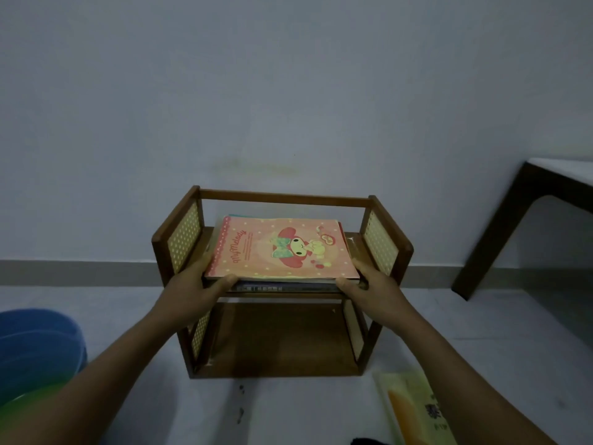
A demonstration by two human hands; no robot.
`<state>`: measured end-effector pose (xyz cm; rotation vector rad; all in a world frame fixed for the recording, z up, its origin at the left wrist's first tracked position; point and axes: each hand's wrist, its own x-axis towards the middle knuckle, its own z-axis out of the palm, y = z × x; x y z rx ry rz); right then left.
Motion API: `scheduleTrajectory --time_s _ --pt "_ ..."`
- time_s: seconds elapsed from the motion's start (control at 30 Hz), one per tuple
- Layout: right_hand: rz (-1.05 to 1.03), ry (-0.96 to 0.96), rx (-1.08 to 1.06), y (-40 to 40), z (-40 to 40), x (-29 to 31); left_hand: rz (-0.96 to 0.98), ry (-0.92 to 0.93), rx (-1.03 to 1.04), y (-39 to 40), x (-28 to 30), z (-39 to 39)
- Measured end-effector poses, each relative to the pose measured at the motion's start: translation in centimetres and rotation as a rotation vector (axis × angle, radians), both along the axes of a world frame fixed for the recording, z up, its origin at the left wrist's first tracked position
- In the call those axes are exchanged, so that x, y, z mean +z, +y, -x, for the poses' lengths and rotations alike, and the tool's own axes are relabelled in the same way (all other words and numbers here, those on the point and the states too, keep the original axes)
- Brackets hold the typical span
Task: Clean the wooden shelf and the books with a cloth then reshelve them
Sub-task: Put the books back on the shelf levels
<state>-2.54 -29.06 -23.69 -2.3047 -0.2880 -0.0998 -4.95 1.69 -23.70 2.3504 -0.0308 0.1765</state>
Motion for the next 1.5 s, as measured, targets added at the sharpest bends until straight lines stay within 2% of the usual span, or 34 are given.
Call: scheduleTrajectory --time_s 0.1,0.2,0.27,0.33,0.4,0.47,0.53,0.63,0.77,0.83,0.93,1.0,1.13,1.23,1.33,1.43,1.5 --pt "-0.004 -0.051 -0.119 0.2 -0.5 0.3 -0.031 -0.052 0.066 -0.6 0.0 -0.3" --pt "-0.071 -0.071 -0.103 1.2 -0.1 0.6 0.006 -0.076 0.085 -0.2 -0.1 0.0" --pt "-0.105 -0.155 -0.077 0.9 2.0 0.3 -0.036 -0.250 0.113 0.2 -0.3 1.1" --pt "-0.040 -0.266 -0.095 -1.4 4.5 -2.6 -0.051 -0.458 0.201 -0.7 -1.4 3.3" --pt "0.042 -0.196 -0.223 -6.4 6.7 -7.8 -0.034 -0.499 0.142 -3.7 -3.7 5.3" --pt "0.095 0.089 -0.431 -12.2 8.8 -12.4 -0.058 -0.367 -0.076 -8.1 -7.4 6.4" --pt "0.138 0.356 -0.572 -16.8 10.6 -15.8 -0.042 -0.108 -0.247 -13.2 -10.5 7.4" --pt "0.177 0.505 -0.688 -20.2 12.2 -18.0 0.150 0.361 -0.354 -21.2 -13.1 8.3" --pt "0.084 0.693 -0.695 -22.0 12.1 -19.2 0.663 0.901 -0.218 -30.0 -17.6 6.9" --pt "0.104 0.732 -0.667 -22.7 11.8 -20.1 0.855 1.026 -0.118 -32.7 -19.4 6.2" --pt "0.026 0.728 -0.672 -24.6 11.6 -20.3 0.924 1.033 -0.008 -34.1 -20.4 6.3" --pt "-0.168 0.788 -0.650 -25.9 12.1 -19.9 0.975 1.048 0.047 -34.2 -20.0 7.0" --pt "-0.474 0.837 -0.518 -26.4 13.5 -18.3 1.098 1.055 0.003 -33.7 -18.8 8.0" --pt "-0.645 0.750 -0.444 -26.5 14.4 -16.6 1.037 1.056 -0.075 -33.6 -17.7 8.1" --pt "-0.733 0.673 -0.361 -27.0 15.9 -14.1 0.885 0.996 -0.206 -32.5 -16.8 8.2" --pt "-0.797 0.602 -0.231 -26.1 16.7 -10.8 0.828 0.858 -0.432 -30.4 -13.8 8.6" --pt "-0.788 0.543 -0.158 -24.5 16.2 -8.1 0.805 0.712 -0.467 -28.2 -11.1 8.6"
